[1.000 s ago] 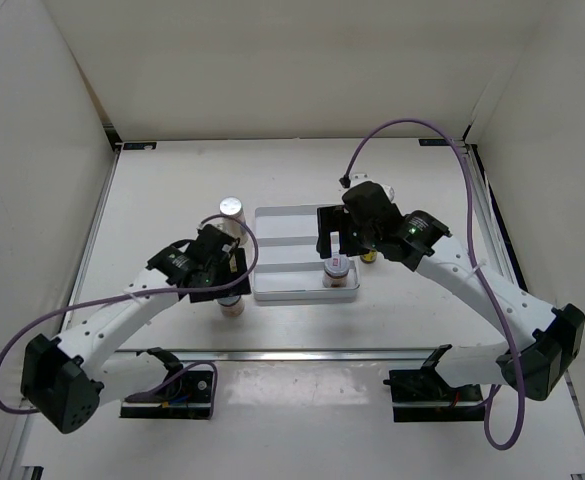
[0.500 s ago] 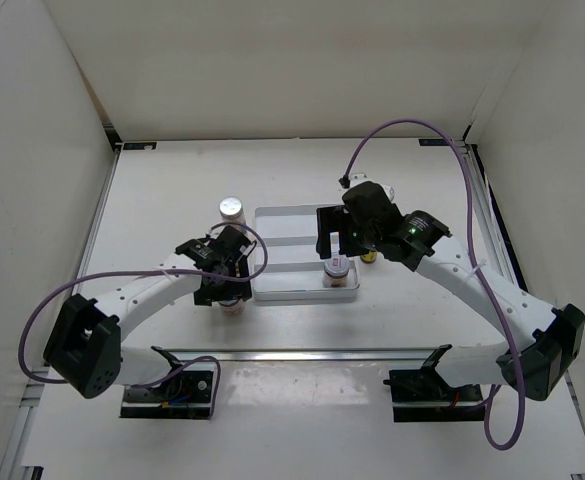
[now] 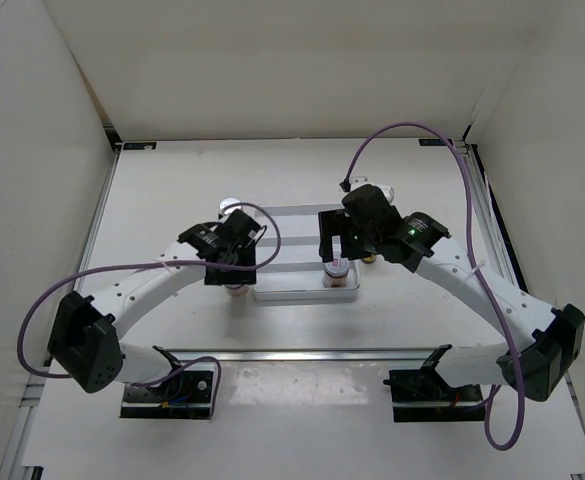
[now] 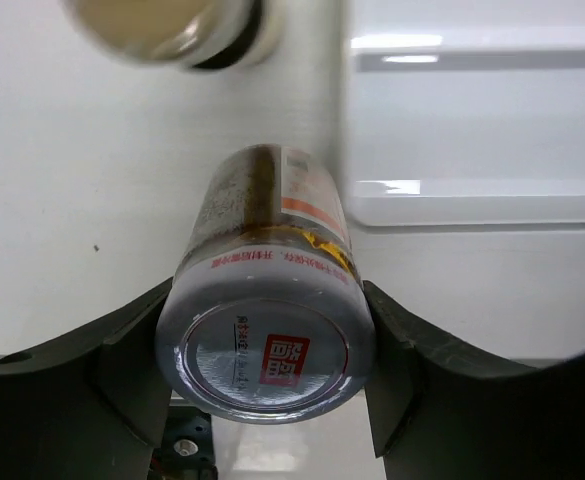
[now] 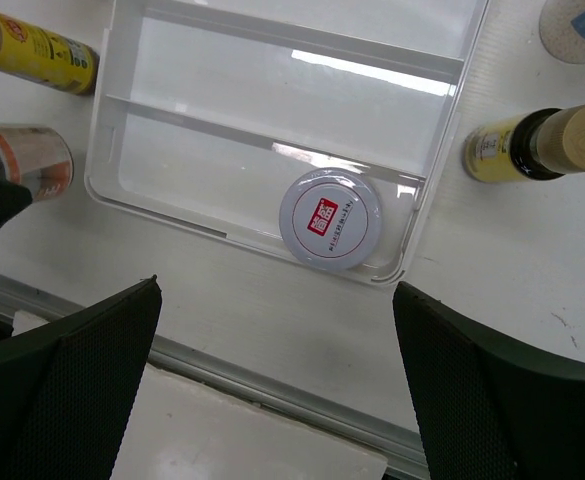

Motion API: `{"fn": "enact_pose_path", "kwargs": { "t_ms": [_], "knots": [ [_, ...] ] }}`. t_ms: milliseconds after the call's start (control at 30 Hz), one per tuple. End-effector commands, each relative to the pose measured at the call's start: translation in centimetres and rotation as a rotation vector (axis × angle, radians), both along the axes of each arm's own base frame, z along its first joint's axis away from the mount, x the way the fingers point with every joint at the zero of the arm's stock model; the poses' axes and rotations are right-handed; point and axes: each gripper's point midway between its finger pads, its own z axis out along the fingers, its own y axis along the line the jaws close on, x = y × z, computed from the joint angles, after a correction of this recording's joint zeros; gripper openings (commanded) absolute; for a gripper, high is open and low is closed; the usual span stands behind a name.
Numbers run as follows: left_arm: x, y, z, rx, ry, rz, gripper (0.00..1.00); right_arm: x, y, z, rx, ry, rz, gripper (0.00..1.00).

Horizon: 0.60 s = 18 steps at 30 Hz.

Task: Organize the condiment bottles

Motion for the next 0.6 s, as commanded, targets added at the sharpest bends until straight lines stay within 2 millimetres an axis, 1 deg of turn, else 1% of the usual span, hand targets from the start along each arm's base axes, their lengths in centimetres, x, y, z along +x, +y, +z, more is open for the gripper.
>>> {"fn": "enact_pose_path", "kwargs": {
  "t_ms": [0, 33, 67, 100, 133, 167, 200, 233, 300, 333, 367, 400, 433, 467, 500, 533, 567],
  "knots": [
    [2.9, -3.3, 5.9, -0.053, -0.161, -0.08, 0.26, -0.1, -0.6, 0.7, 0.002, -0.03, -0.015, 1.0],
    [3.3, -4.2, 5.9, -0.051, -0.158, -0.094, 0.26, -0.1, -0.6, 0.7, 0.008, -0.027, -0.021, 1.0],
    [3.4, -4.7, 6.3, -0.046, -0.164, -0.102, 0.26, -0.1, -0.8, 1.0, 0.01, -0.038, -0.028, 1.0],
    [3.6, -5.9, 7.3, -0.065, -0.183, -0.124, 0.26, -0.2, -0.9, 0.8, 0.002, -0.03, -0.028, 1.0],
    [3.7, -6.5, 7.4, -0.067, -0.184, -0.135, 0.26, -0.2, -0.9, 0.8, 0.002, -0.03, -0.028, 1.0],
    [3.8, -7.2, 6.9, -0.056, -0.17, -0.149, 0.26, -0.4, -1.2, 1.0, 0.002, -0.03, -0.028, 1.0],
    [4.1, -7.5, 7.0, -0.057, -0.171, -0.15, 0.26, -0.3, -1.3, 1.0, -0.004, -0.037, -0.036, 1.0],
    [4.2, -7.6, 6.4, -0.045, -0.157, -0.15, 0.26, -0.4, -1.7, 1.2, -0.007, -0.044, -0.042, 1.0],
    [4.8, -8.7, 5.4, -0.054, -0.142, -0.158, 0.26, -0.7, -2.3, 1.5, -0.014, -0.049, -0.05, 1.0],
    [4.6, -8.5, 4.5, -0.037, -0.122, -0.159, 0.26, -0.6, -2.5, 1.6, -0.02, -0.056, -0.059, 1.0],
    [4.7, -8.9, 3.8, -0.036, -0.102, -0.164, 0.26, -0.7, -3.0, 1.8, -0.019, -0.058, -0.068, 1.0],
    [4.8, -9.0, 3.5, -0.039, -0.106, -0.164, 0.26, -0.5, -3.2, 1.8, -0.025, -0.064, -0.076, 1.0],
    [4.6, -9.0, 2.5, -0.027, -0.084, -0.176, 0.26, -0.8, -3.4, 2.0, -0.023, -0.066, -0.076, 1.0],
    [4.6, -9.0, 2.3, -0.028, -0.085, -0.176, 0.26, -0.9, -3.8, 2.3, -0.024, -0.074, -0.083, 1.0],
    [4.6, -9.3, 1.7, -0.037, -0.08, -0.18, 0.26, -1.0, -3.8, 2.0, -0.031, -0.068, -0.083, 1.0],
    [4.4, -9.1, 0.9, -0.02, -0.061, -0.181, 0.27, -1.0, -4.1, 2.3, -0.027, -0.082, -0.09, 1.0],
    [4.4, -9.5, 1.0, -0.038, -0.062, -0.186, 0.27, -1.2, -4.3, 1.8, -0.035, -0.067, -0.096, 1.0]
  ]
}}
